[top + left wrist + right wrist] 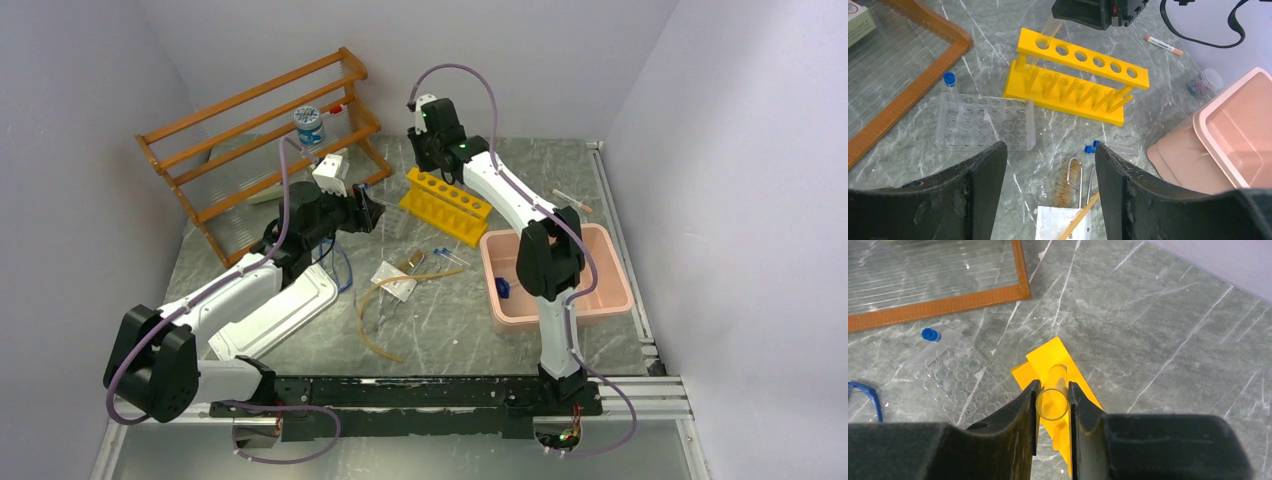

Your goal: Organize the chemistry lab equipment

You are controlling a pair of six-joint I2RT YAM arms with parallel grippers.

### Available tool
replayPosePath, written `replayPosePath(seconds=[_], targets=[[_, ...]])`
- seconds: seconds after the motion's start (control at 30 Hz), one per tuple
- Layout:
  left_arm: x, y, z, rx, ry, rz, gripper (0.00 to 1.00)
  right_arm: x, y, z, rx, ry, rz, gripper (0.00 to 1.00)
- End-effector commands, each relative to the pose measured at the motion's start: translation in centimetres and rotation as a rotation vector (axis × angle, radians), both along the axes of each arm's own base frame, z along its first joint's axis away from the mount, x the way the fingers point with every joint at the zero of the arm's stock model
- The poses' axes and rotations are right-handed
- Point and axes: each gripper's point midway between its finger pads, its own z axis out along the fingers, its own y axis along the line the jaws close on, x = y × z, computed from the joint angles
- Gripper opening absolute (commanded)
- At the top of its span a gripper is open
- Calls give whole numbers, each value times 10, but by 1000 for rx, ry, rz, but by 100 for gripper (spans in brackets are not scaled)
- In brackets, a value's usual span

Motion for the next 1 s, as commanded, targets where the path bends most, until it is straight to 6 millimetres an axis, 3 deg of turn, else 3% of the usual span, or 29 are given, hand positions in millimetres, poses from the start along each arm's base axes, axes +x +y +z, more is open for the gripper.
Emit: replayPosePath(seconds=[0.0, 0.37, 0.47, 0.63, 0.67, 0.7, 0.73, 0.97], targets=[[-1, 2, 5, -15, -19, -4, 69, -9, -2, -29, -61, 94, 9, 15], [-4, 2, 6, -20, -19, -8, 69, -7, -6, -41, -108, 131, -10, 19], [-4, 2, 7, -23, -17, -5, 70, -6, -5, -37, -98, 123, -20, 31], [-3, 5, 7, -22, 2, 18, 75, -4, -2, -3, -13, 68, -55, 57], [-2, 7, 8, -19, 4, 30, 76, -3, -2, 7, 6, 54, -72, 59], [-1, 10, 9, -16, 8, 49, 95, -2, -6, 20, 19, 35, -97, 61], [0, 14, 9, -11, 14, 76, 99, -1, -7, 30, 30, 21, -110, 63], [2, 34, 21, 26, 27, 135, 100, -19, -10, 81, 103, -4, -78, 69]])
